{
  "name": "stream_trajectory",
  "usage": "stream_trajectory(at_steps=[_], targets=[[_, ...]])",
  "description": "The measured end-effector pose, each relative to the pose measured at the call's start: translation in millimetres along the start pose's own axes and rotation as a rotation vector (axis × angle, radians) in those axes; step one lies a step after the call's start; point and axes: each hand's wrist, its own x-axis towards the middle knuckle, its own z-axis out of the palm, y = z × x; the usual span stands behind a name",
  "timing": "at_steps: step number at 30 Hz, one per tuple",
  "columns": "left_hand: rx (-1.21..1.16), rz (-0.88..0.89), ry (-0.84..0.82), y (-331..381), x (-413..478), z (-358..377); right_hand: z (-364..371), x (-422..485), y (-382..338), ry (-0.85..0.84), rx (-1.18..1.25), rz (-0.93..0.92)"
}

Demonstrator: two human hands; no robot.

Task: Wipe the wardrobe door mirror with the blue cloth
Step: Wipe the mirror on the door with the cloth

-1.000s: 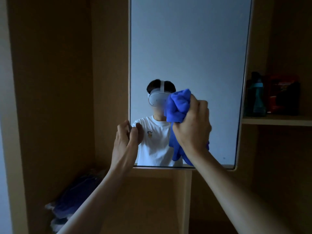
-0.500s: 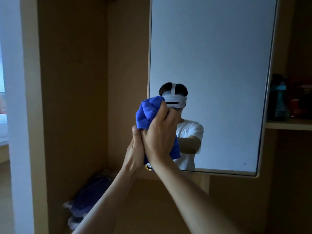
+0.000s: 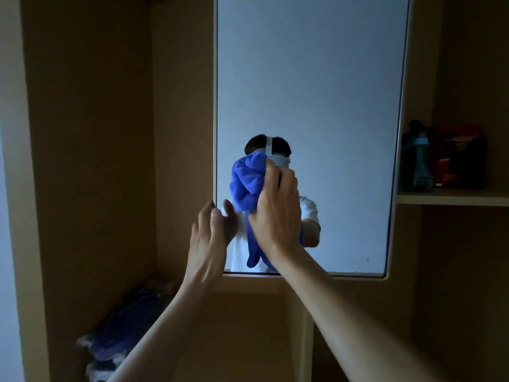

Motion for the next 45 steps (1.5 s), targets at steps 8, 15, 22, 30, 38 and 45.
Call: stream_trajectory(at_steps=[8,15,22,30,38,45], targets=[[0.108,0.001,-0.009,-3.5,-3.0,1.8,-48.9,11.1,76.0,0.093,-0.044,0.096],[0.124,-0.001,-0.009,-4.1,-4.1,5.5,-94.8,22.3,133.4,0.108,-0.072,0.135],[0.115,-0.003,-0.014,-3.9,-4.1,3.6,-115.5,18.9,170.3,0.155,-0.132,0.191],[-0.03,-0.044,-0.069,1.3,-3.3,-3.2,-104.2,12.5,139.1,0.175,-0.086,0.255],[-0.076,-0.044,-0.096,1.7,-6.0,-9.6,-45.0,-7.9,53.6,0.028,0.024,0.091],[-0.18,-0.082,-0.132,-2.6,-4.8,-13.3,13.0,-25.6,-18.7,-0.067,0.024,0.003]])
